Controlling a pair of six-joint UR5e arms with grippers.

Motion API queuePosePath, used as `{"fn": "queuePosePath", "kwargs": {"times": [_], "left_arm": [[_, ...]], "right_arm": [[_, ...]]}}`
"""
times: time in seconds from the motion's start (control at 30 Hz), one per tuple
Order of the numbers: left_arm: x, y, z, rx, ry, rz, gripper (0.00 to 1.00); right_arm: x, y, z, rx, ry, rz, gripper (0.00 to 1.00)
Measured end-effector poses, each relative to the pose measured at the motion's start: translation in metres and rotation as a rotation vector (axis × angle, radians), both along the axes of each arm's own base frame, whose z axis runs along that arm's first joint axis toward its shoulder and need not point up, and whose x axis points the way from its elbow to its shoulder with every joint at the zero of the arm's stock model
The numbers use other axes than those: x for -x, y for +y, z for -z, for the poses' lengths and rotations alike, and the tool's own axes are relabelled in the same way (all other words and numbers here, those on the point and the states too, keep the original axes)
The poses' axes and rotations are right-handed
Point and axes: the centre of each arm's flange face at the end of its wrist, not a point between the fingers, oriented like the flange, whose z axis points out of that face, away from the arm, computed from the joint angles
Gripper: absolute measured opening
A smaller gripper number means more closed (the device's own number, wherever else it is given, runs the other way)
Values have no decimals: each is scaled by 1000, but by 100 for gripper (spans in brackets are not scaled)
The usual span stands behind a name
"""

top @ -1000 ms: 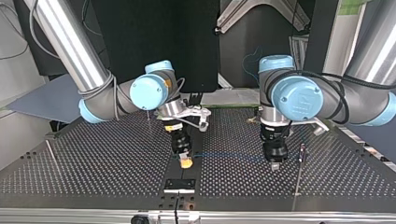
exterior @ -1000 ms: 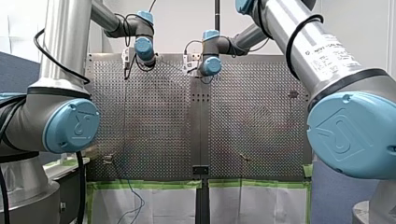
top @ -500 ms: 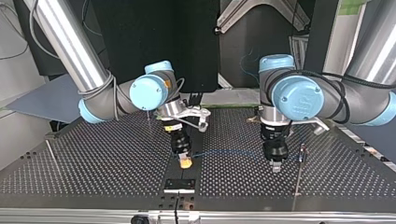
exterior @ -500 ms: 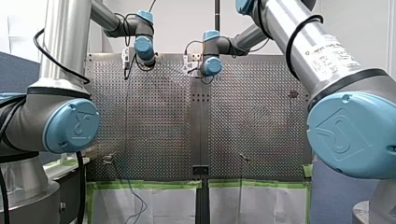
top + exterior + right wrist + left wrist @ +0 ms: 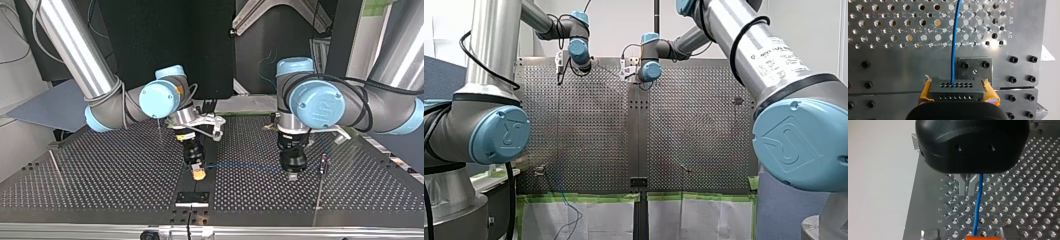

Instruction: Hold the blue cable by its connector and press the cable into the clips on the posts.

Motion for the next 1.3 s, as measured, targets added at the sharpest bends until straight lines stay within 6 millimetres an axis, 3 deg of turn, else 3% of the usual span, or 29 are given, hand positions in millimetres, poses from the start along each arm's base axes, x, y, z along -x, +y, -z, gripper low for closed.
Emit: {"fn": "queuePosePath", "kwargs": {"times": [0.4,0.73,1.3], "left_arm": [[4,-6,7,-1,11,12,2],[12,-17,37,5,10,24,2],[24,-42,106,-8,60,42,2]], "right_arm": [[2,1,11,-16,14,5,16],[8,4,35,-55,39,22,16],[25,19,102,-153,115,54,16]]}}
